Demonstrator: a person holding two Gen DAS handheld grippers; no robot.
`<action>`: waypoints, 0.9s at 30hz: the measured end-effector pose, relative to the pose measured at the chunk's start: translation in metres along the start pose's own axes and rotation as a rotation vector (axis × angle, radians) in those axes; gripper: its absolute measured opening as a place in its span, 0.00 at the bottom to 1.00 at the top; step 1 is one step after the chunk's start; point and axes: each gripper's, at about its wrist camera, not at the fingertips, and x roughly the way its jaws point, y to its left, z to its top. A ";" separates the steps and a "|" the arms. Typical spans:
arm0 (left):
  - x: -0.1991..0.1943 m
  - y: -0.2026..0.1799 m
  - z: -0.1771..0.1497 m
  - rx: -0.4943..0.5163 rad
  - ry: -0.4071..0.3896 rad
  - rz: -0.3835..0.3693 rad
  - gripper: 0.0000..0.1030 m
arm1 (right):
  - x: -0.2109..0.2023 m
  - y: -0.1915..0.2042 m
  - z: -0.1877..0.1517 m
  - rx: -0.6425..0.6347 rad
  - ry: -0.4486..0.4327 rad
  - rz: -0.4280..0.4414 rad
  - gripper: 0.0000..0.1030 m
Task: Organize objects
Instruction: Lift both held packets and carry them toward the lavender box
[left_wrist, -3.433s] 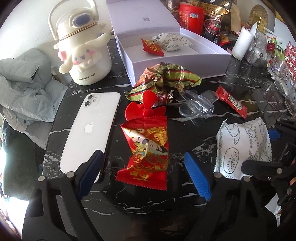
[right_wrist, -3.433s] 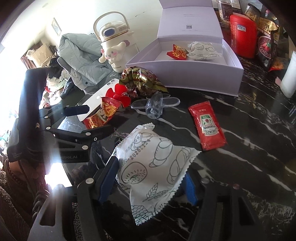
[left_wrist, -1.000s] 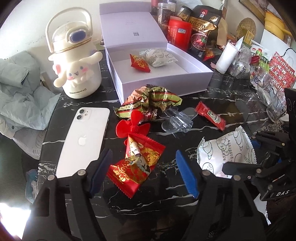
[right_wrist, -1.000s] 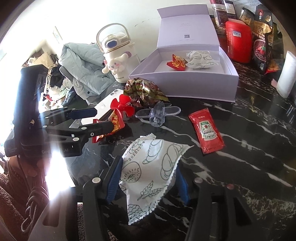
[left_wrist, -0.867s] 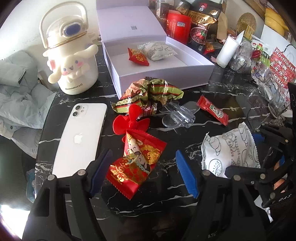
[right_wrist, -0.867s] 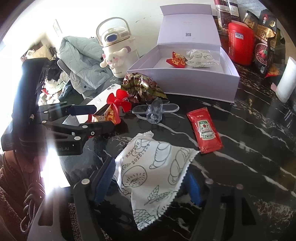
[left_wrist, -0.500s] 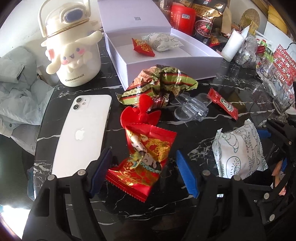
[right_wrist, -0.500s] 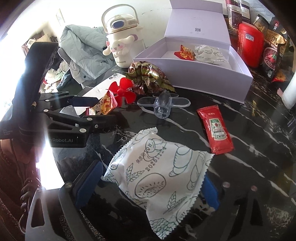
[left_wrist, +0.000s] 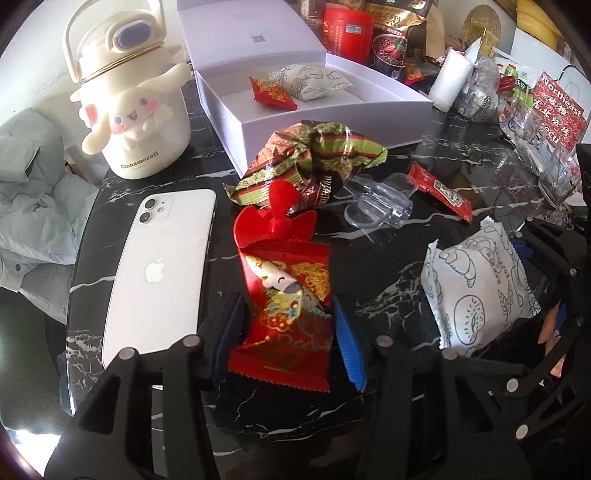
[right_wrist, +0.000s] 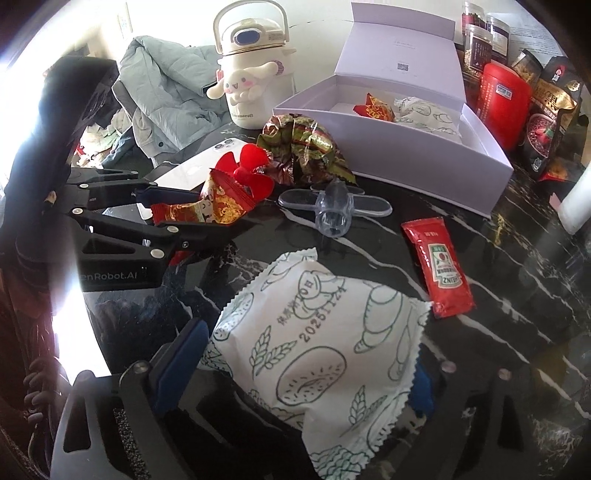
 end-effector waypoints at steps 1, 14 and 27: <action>0.001 -0.001 0.001 0.001 0.001 -0.003 0.43 | -0.002 -0.001 0.001 0.001 -0.007 0.002 0.82; -0.011 -0.006 0.005 -0.032 -0.002 -0.058 0.42 | -0.012 -0.024 0.001 0.122 -0.025 0.100 0.63; -0.028 -0.019 0.008 -0.024 -0.038 -0.057 0.42 | -0.034 -0.027 -0.003 0.134 -0.078 0.106 0.60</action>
